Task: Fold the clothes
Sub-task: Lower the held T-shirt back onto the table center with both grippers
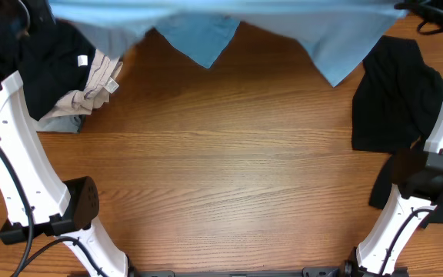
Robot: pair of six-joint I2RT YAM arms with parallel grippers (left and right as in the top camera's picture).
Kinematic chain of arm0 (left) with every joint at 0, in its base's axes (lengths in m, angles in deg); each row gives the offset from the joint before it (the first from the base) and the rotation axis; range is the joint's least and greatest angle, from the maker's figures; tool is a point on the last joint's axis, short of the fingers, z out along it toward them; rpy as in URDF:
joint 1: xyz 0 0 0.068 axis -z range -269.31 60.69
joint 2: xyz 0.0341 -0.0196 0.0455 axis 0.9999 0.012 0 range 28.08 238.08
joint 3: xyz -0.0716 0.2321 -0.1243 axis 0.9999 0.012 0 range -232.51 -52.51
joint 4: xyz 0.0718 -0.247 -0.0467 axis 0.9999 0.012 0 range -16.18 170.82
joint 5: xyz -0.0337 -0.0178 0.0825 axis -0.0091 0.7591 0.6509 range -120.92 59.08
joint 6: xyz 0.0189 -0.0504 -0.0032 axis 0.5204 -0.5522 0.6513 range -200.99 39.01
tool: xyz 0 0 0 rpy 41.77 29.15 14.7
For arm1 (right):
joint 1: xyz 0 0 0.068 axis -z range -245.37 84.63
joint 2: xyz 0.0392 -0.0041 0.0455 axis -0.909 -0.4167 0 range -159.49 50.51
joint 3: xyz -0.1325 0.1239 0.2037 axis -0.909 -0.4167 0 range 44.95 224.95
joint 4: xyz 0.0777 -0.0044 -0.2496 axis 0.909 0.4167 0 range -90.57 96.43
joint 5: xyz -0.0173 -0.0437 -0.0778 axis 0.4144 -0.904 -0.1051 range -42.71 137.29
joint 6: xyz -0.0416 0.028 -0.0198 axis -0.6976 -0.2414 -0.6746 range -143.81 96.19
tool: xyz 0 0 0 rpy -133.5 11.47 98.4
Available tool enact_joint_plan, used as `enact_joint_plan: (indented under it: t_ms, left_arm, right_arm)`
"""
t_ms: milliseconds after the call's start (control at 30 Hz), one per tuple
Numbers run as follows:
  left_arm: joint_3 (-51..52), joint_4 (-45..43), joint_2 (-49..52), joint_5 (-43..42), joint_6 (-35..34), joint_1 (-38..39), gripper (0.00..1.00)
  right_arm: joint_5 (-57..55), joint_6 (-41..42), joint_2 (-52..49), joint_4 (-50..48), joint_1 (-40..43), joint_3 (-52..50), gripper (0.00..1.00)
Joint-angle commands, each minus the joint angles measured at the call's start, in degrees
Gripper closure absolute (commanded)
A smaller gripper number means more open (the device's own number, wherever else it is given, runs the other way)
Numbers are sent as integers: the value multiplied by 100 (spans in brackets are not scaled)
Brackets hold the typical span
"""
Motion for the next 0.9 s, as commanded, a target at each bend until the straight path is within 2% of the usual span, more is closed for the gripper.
enact_joint_plan:
  t_ms: [0, 133, 333, 467, 567, 667, 867]
  left_arm:
    - [133, 474, 236, 22, -133, -48, 96]
    - [127, 1113, 225, 59, -352, -48, 96]
    - [411, 1130, -72, -444, -350, -37, 96]
    - [1174, 1130, -614, -468, -356, -37, 96]
    - [2319, 1130, -1252, -365, -391, -39, 96]
    - [3268, 1128, -1716, -326, -483, -39, 96]
    - [4739, 1128, -2341, -304, -658, -37, 96]
  right_arm:
    - [35, -251, 105, 356, 83, 90, 96]
    - [306, -354, 144, 1010, 90, 90, 96]
    - [332, -431, 188, 1945, 87, 90, 96]
    - [378, -490, 341, 2310, 87, 76, 96]
    - [481, -481, 732, 2310, 33, -90, 96]
    - [396, -476, 1377, 2308, -131, -841, 96]
    - [20, -411, 2885, 2293, -367, -3375, 96]
